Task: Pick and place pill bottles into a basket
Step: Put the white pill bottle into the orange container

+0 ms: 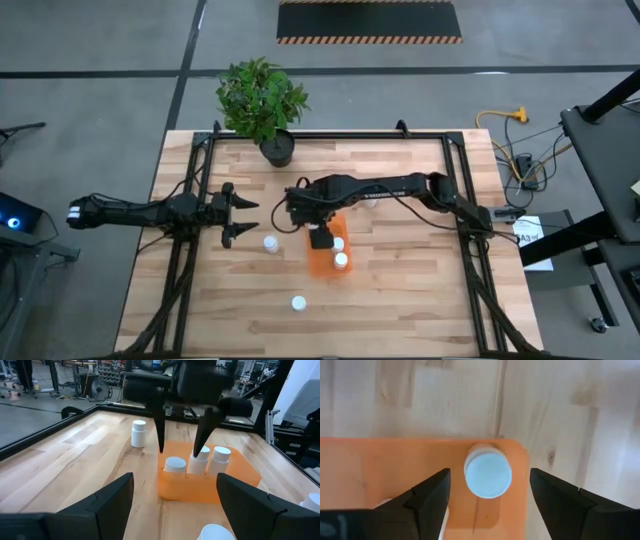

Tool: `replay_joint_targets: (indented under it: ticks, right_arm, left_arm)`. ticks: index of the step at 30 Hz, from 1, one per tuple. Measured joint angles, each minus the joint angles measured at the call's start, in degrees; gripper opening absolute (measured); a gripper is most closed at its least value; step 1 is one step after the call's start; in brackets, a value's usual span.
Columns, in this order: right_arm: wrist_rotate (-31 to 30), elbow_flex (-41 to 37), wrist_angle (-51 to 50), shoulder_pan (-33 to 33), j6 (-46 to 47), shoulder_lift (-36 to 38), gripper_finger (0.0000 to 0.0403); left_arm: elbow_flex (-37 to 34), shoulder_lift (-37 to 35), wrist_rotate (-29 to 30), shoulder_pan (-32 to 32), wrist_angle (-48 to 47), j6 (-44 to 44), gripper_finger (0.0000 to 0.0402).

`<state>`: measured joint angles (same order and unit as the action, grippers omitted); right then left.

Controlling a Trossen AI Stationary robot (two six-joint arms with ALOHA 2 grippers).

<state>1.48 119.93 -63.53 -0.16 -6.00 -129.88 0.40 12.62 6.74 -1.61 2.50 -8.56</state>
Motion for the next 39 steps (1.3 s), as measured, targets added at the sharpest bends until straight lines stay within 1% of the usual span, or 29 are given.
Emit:
replay_joint_targets:
  ticks: [2, 6, 13, 22, 25, 29, 34, 39]
  right_arm:
    - [-0.01, 0.77, -0.38, -0.17, 0.54, 0.65, 0.0265]
    - [-0.02, 0.8, -0.91, -1.06, 5.22, 2.25, 0.0262]
    - [-0.11, 0.75, -5.59, -4.04, 17.81, 4.68, 0.0253]
    - [-0.25, 0.15, -14.87, -6.61, 32.93, 4.81, 0.0249]
    - [-1.49, -0.44, -16.0, -7.09, 37.0, 4.81, 0.0246]
    - [-1.68, -1.52, -15.91, -7.55, 42.71, 5.05, 0.0244]
    - [-1.93, -5.92, -15.1, -8.33, 47.95, 7.17, 0.0246]
    - [-3.24, -16.64, -11.75, -9.07, 53.07, 15.27, 0.0245]
  left_arm:
    - [-0.02, 0.0, 0.0, -0.01, 0.0, 0.0, 0.0267]
    - [0.0, 0.04, 0.0, -0.01, -0.05, 0.0, 0.0267]
    - [0.0, 0.0, 0.0, 0.0, -0.02, 0.0, 0.0267]
    - [0.01, 0.0, 0.0, -0.02, 0.01, 0.0, 0.0267]
    - [-0.01, 0.0, 0.0, -0.02, 0.02, 0.0, 0.0267]
    - [0.01, 0.0, 0.0, -0.02, 0.01, 0.0, 0.0267]
    - [0.0, 0.0, 0.01, -0.02, 0.0, 0.0, 0.0267]
    - [-0.02, 0.0, 0.09, -0.02, -0.02, 0.02, 0.0267]
